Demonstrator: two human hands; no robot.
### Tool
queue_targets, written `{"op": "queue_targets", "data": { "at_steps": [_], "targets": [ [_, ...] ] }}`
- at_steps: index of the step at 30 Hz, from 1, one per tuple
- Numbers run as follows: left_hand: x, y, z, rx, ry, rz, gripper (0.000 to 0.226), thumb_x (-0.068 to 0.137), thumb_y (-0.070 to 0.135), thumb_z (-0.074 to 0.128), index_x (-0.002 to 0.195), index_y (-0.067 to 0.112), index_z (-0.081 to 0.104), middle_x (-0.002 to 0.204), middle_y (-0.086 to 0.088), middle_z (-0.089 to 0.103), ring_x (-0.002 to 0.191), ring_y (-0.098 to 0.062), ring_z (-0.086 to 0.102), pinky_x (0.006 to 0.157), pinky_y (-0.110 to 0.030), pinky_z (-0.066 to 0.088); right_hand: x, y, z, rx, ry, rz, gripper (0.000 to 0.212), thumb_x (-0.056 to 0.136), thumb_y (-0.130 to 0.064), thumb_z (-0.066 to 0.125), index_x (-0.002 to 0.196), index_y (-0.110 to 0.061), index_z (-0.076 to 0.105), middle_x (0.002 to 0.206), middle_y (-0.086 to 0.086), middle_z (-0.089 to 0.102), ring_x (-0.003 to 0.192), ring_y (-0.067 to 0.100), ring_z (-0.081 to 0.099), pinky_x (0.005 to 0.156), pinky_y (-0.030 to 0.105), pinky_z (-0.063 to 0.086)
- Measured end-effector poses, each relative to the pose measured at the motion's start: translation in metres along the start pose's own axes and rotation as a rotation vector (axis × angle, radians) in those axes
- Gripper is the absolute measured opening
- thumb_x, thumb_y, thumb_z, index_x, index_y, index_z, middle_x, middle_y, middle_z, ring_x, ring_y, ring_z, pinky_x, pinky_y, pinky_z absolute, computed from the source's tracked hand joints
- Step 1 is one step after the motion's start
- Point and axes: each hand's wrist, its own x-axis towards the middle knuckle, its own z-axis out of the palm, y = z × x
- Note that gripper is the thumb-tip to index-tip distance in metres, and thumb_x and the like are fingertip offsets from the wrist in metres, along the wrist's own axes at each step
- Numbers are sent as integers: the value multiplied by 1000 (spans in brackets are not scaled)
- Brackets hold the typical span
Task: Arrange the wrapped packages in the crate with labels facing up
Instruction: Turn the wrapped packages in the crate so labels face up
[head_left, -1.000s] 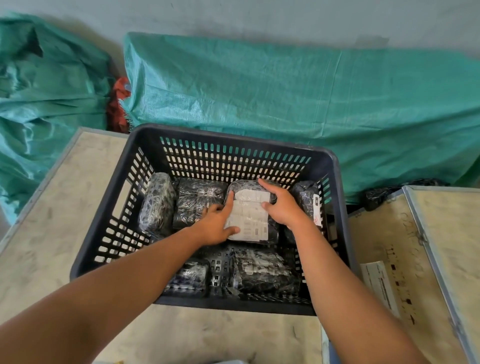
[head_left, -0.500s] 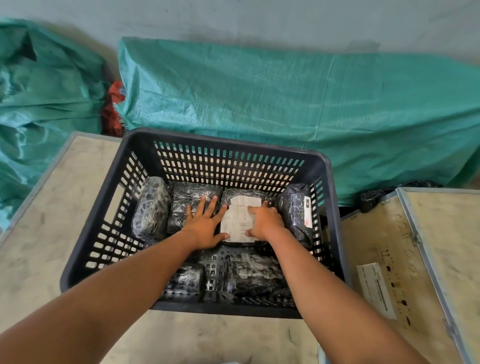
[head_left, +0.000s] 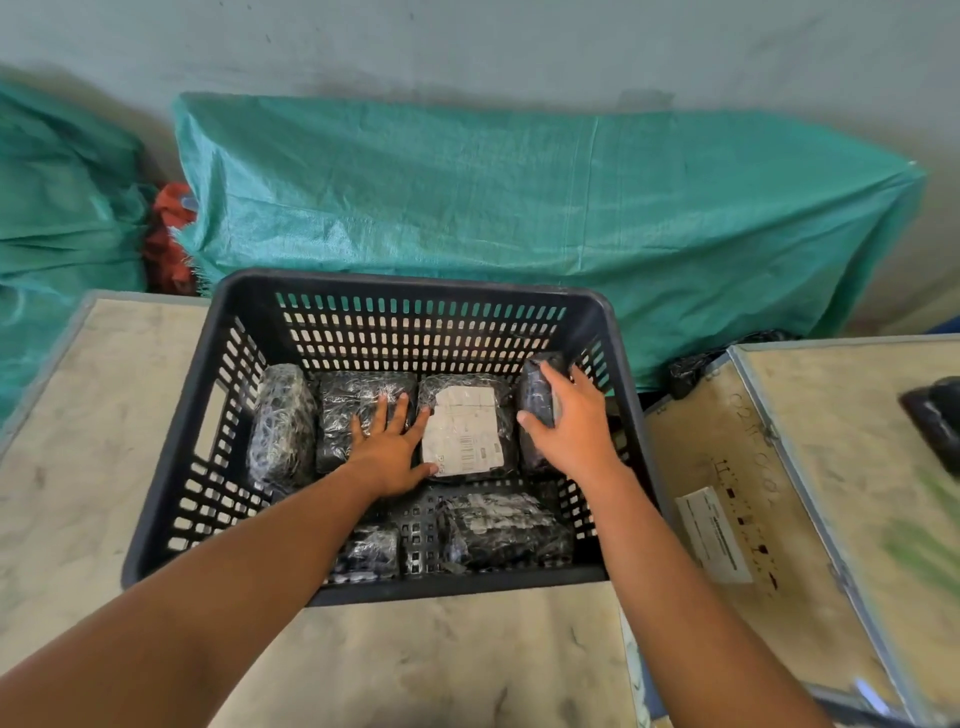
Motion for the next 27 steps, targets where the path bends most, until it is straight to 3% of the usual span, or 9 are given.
{"op": "queue_targets", "data": {
  "at_steps": [4, 8, 11, 14, 18, 23, 25, 27],
  "targets": [
    [-2, 1, -2, 5, -27, 4, 96, 92, 69, 46, 160, 32, -11, 164, -8, -27, 147, -37, -28, 115, -68, -9, 2, 7, 6, 188, -169, 21, 79, 90, -43, 74, 157, -39, 34, 150, 5, 51, 132, 24, 52, 101, 26, 40],
    [-8, 5, -7, 41, -94, 68, 91, 92, 65, 50, 159, 42, -7, 162, 1, -29, 144, -44, -31, 111, -72, -8, 6, 4, 18, 129, -159, -16, 79, 88, -41, 77, 156, -36, 37, 146, 4, 56, 119, 20, 60, 95, 21, 41],
    [-19, 22, -19, -11, -128, 170, 87, 92, 63, 53, 157, 47, -2, 164, 4, -19, 147, -47, -19, 114, -70, -2, 7, 4, 17, 157, -124, -45, 73, 89, -34, 77, 154, -29, 44, 139, 3, 61, 100, 9, 56, 88, 18, 40],
    [-30, 40, -38, -105, -92, 282, 84, 93, 58, 58, 159, 44, 7, 168, 2, -4, 152, -41, -3, 121, -58, 9, 5, 8, 10, 258, -116, -9, 68, 90, -26, 77, 151, -25, 49, 139, 5, 62, 107, 13, 61, 95, 25, 49],
    [-48, 56, -58, -236, 10, 403, 88, 91, 56, 63, 160, 38, 10, 168, -2, 4, 153, -31, 11, 123, -46, 14, 4, 7, -2, 277, -49, 35, 63, 88, -22, 79, 146, -17, 55, 141, 6, 61, 122, 23, 61, 105, 34, 49],
    [-69, 79, -70, -442, 134, 467, 103, 80, 59, 74, 149, 63, -2, 168, 1, 5, 154, -14, 7, 121, -38, 19, -3, -7, -27, 329, 74, 33, 58, 86, -30, 78, 140, -16, 62, 133, 2, 67, 116, 21, 66, 100, 38, 53],
    [-76, 92, -71, -490, 254, 485, 114, 75, 57, 80, 152, 59, -3, 168, 5, 11, 152, -13, 14, 121, -37, 21, -6, -16, -40, 447, 131, 54, 41, 84, -32, 79, 124, -23, 72, 118, -4, 74, 106, 19, 71, 90, 42, 59],
    [-82, 101, -76, -605, 436, 486, 116, 76, 44, 85, 156, 54, 1, 164, 10, 24, 148, -8, 27, 120, -35, 29, -9, -26, -50, 704, 100, 81, 16, 84, -25, 80, 100, -29, 77, 97, -2, 79, 87, 19, 77, 66, 42, 65]
  ]
}}
